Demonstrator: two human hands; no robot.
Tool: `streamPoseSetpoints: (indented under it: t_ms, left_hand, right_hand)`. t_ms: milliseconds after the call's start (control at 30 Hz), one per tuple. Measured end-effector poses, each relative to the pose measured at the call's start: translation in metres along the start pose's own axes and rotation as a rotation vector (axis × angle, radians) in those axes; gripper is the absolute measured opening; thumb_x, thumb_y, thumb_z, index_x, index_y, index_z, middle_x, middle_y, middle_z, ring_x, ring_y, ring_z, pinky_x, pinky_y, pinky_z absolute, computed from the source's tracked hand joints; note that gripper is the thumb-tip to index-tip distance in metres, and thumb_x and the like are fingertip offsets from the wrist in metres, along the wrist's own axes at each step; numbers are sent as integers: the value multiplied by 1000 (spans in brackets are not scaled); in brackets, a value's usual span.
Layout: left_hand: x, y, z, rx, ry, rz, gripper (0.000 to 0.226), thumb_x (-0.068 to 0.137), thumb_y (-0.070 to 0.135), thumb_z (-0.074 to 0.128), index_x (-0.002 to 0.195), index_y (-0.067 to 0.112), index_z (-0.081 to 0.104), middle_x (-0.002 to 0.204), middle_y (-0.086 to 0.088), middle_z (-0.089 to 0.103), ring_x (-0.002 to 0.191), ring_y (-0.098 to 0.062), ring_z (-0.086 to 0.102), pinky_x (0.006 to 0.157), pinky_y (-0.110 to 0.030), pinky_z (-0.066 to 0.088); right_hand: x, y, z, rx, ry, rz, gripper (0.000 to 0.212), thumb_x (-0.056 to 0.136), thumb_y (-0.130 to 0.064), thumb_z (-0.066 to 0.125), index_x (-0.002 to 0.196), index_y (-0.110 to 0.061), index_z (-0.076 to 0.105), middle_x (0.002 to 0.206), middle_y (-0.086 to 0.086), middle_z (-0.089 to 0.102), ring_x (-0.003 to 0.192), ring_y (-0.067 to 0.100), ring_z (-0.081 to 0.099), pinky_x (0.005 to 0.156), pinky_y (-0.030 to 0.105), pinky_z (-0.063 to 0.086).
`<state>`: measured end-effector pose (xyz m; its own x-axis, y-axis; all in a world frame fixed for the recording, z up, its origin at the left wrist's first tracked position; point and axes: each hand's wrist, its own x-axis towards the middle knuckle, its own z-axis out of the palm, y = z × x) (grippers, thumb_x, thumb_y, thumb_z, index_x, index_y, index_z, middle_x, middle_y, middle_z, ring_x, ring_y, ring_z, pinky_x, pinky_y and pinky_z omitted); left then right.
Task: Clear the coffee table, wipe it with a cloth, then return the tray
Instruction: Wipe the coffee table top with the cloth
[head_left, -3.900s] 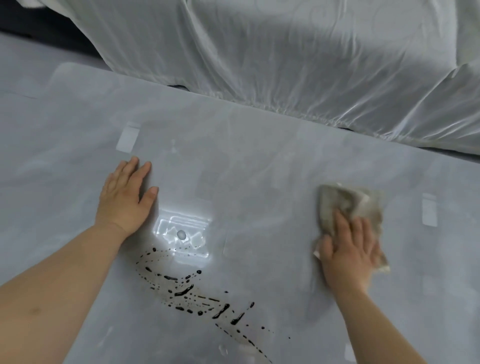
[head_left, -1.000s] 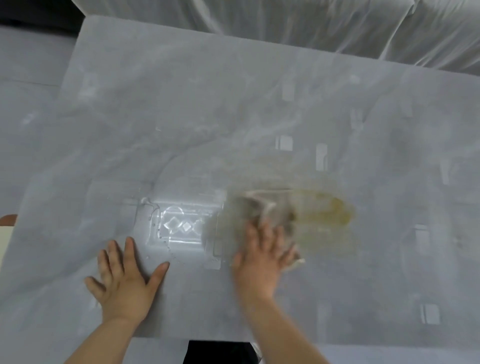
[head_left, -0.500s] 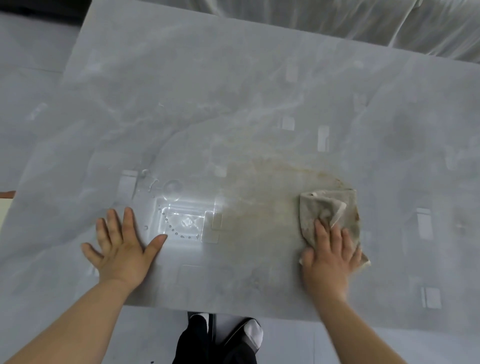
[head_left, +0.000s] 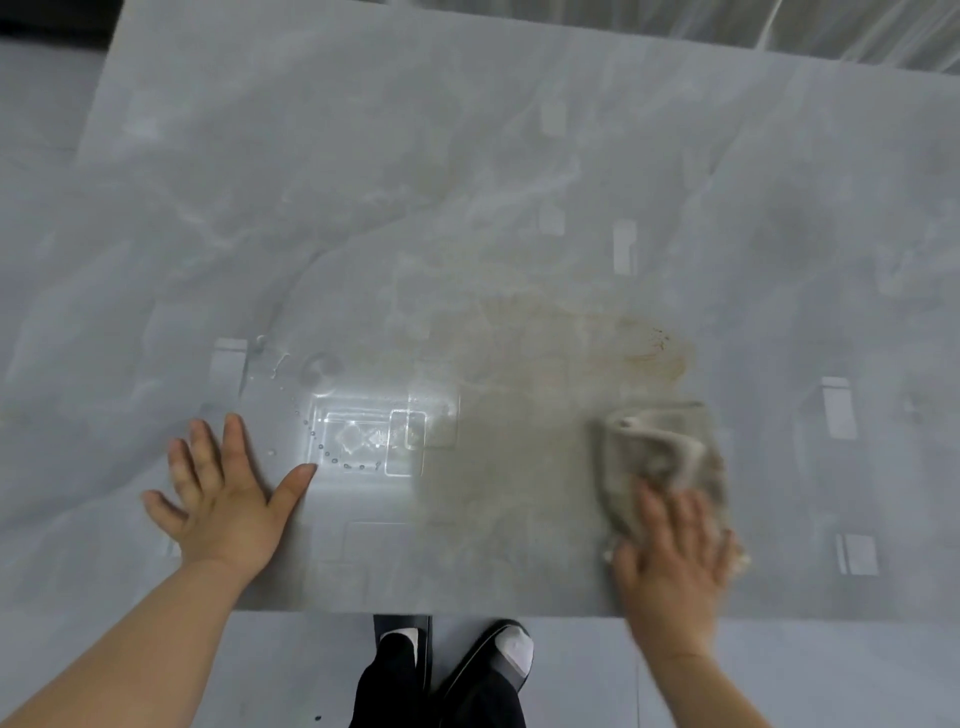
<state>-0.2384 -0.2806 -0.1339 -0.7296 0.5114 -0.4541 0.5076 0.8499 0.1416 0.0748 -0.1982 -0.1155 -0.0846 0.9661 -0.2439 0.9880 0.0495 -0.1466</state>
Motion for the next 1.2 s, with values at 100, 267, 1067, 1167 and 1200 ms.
streamPoseSetpoints:
  t_ms: [100,267,1067,1167,1200]
  left_hand:
    - [0,0,0,9,-2,1,85,80,60,38,142,24,-7,154,-4,-14,139,-20,-18,109,-51,-10]
    - [1,-1,1,-17,19,4,85,79,57,43,143,23,-2,155,-6,-10,140,-22,-14,109,-53,-8]
    - [22,26,-15,-125,210,101,78,72,51,26,134,5,35,148,-22,24,138,-36,13,110,-48,6]
    - [21,25,-15,-88,189,98,88,67,59,15,135,7,33,149,-21,23,138,-34,12,110,-46,5]
    - [21,26,-15,-81,183,96,88,67,59,14,135,7,33,149,-21,23,138,-34,13,109,-46,5]
  right_hand:
    - [5,-17,2,114,1,366,72,66,-40,27,132,-17,45,145,17,35,138,33,21,113,51,-2]
    - [-40,-130,21,-65,-2,-324,66,50,-32,44,115,-28,54,122,3,64,115,36,54,100,69,17]
    - [85,-139,1,-49,-38,-564,43,65,-37,46,100,-30,69,113,-3,69,105,24,65,84,55,49]
    - [135,-77,-13,45,38,-232,53,69,-28,46,119,-15,59,133,14,54,127,33,44,106,56,27]
    - [146,-68,-18,87,47,-78,59,72,-30,39,128,-16,50,143,13,42,136,30,30,112,49,13]
